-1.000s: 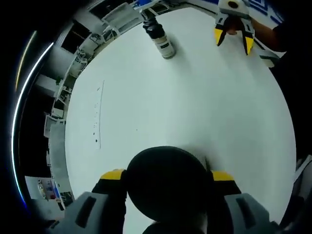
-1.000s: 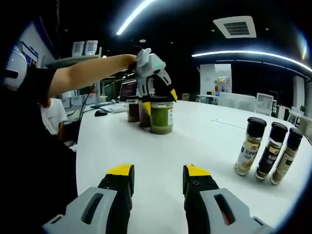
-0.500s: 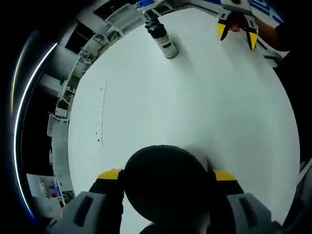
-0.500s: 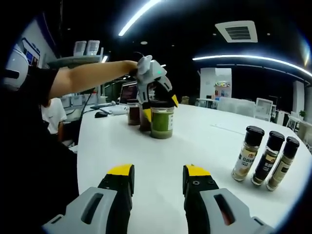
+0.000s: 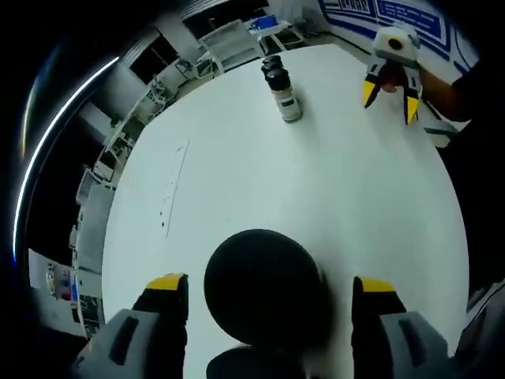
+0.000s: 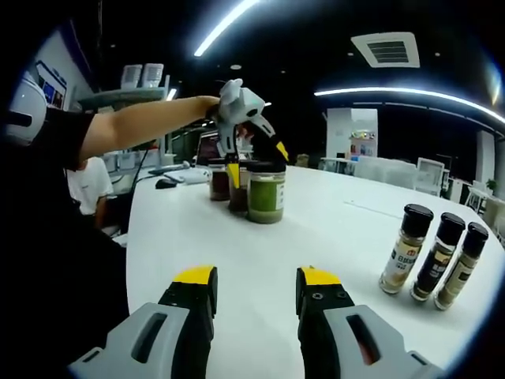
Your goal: Pick up the mixed condiments and ingredients on the table and sort them into separate groups
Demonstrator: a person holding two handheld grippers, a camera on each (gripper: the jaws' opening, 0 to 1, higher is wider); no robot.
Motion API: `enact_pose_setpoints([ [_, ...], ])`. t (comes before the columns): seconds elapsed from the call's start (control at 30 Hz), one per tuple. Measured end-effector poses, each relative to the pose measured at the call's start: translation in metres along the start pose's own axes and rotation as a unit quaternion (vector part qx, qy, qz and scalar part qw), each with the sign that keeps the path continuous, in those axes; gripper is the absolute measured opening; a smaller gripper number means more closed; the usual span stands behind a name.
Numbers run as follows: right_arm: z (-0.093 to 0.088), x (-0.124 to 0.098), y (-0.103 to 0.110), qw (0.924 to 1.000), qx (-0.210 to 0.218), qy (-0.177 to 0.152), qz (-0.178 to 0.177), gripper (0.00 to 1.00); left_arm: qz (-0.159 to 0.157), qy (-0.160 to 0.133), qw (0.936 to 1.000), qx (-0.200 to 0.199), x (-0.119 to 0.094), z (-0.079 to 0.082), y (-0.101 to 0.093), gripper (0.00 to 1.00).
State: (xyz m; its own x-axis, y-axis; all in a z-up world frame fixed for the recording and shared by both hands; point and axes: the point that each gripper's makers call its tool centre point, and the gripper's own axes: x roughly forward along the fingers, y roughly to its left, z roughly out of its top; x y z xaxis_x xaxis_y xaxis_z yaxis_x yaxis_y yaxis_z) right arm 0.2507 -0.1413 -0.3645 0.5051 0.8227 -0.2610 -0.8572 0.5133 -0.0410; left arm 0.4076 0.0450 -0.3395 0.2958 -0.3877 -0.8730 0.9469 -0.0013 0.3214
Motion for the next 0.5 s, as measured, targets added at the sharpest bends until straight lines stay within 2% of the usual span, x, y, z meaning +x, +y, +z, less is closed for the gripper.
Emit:
enact_pose_setpoints([
  [0.27, 0.002, 0.001, 0.001, 1.0, -0.002, 0.0, 0.0, 0.41, 0.005, -0.049, 0.9982, -0.036, -0.015, 0.005, -0.003, 0.87],
  [0.37, 0.003, 0.001, 0.001, 1.0, -0.002, 0.0, 0.0, 0.41, 0.008, -0.068, 0.9962, -0.054, -0.021, 0.006, -0.006, 0.83],
  [0.5, 0.003, 0.001, 0.001, 1.0, -0.005, 0.001, 0.0, 0.41, 0.011, -0.087, 0.9935, -0.073, -0.027, 0.003, -0.01, 0.83],
])
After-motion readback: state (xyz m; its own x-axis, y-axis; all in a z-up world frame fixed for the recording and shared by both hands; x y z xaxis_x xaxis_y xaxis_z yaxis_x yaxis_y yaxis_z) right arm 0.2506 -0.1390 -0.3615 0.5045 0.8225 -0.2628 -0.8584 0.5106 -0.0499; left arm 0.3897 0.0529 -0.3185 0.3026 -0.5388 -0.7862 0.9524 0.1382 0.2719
